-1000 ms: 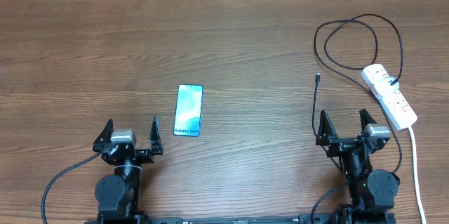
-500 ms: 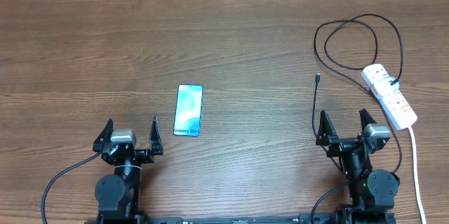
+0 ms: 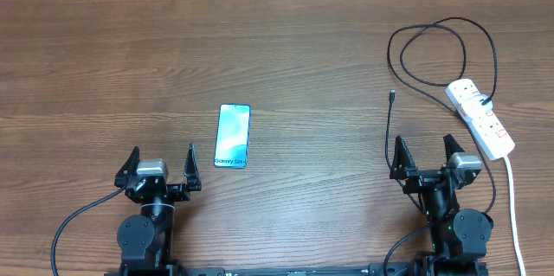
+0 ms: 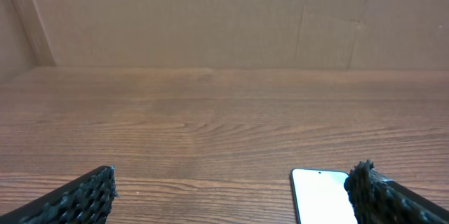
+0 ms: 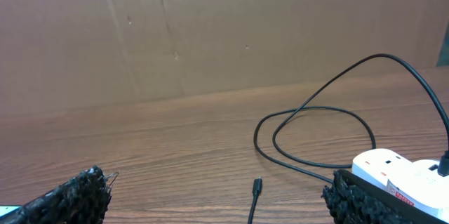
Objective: Plug charger to phone and switch on socket
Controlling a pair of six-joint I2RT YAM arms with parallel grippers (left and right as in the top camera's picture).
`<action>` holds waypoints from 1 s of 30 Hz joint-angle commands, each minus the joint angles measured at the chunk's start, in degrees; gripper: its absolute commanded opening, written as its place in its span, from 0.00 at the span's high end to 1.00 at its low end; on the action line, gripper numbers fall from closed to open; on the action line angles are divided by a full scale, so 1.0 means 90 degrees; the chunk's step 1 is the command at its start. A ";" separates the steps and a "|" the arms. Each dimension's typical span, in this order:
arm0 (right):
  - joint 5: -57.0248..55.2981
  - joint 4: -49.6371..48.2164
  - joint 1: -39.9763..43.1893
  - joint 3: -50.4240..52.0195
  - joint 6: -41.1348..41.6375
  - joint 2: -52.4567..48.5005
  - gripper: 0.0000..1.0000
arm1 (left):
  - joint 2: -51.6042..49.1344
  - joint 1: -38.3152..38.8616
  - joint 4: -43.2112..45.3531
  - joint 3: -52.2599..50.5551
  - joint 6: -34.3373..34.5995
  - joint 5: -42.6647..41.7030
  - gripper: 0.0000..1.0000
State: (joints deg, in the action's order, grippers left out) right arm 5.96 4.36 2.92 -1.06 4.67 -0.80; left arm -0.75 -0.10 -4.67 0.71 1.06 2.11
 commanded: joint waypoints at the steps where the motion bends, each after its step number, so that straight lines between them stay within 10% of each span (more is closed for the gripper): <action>1: -0.0039 -0.0017 -0.0032 0.0068 -0.0027 0.0070 0.00 | 0.0058 -0.0039 0.0027 -0.0044 -0.0119 -0.0070 0.00; 30: -0.0039 -0.0017 -0.0032 0.0068 -0.0027 0.0070 0.00 | 0.0053 -0.0032 -0.0804 0.0500 0.0192 -0.0692 0.00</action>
State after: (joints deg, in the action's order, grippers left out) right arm 5.93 4.36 2.90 -1.06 4.64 -0.80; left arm -0.75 -0.10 -8.78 2.37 1.54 -1.50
